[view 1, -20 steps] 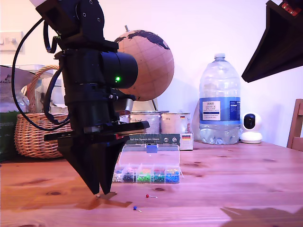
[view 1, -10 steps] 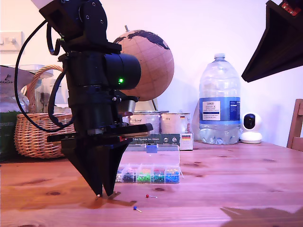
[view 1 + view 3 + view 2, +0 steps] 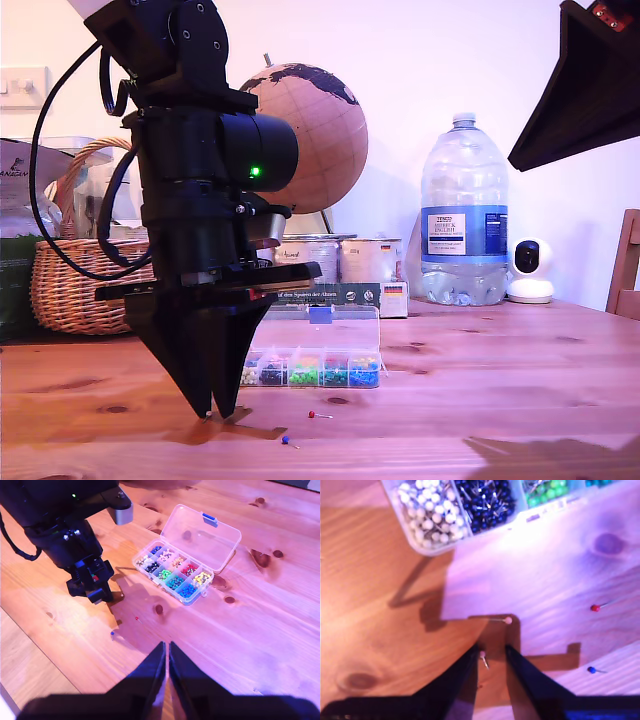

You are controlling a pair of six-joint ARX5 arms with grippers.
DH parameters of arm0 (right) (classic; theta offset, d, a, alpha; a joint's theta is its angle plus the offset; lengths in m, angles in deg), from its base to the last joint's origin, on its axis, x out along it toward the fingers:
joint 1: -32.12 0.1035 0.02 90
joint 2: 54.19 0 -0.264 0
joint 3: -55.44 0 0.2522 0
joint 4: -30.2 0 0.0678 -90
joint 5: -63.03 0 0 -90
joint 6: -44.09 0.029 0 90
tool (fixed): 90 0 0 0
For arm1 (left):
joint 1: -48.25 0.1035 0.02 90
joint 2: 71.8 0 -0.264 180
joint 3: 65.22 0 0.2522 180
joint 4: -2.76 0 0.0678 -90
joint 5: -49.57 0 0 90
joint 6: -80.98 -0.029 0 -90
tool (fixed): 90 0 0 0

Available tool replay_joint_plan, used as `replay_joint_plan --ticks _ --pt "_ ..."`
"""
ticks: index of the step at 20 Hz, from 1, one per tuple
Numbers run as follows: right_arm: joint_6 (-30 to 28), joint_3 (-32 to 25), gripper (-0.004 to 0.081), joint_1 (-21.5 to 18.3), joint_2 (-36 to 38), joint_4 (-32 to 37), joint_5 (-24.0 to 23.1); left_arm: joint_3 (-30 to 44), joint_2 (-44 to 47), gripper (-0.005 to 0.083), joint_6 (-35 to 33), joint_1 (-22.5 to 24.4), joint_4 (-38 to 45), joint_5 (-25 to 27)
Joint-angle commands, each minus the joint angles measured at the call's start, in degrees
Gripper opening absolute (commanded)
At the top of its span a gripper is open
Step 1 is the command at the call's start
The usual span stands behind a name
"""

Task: Sort the loose pins on the table into their correct compartments

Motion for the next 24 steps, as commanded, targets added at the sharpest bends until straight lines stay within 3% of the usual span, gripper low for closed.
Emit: replay_joint_plan --ticks 1,10,24 --pt "0.24 -0.81 -0.0013 0.22 -0.26 0.57 0.07 0.44 -2.80 0.0121 0.13 -0.31 -0.07 0.17" --pt "0.24 -0.81 -0.0013 0.22 -0.26 0.66 0.22 0.46 -2.80 -0.0017 0.13 -0.24 -0.17 -0.28" --pt "0.28 -0.81 -0.0013 0.24 -0.26 0.66 0.52 -3.63 -2.73 -0.0019 -5.60 0.85 -3.93 -2.45"
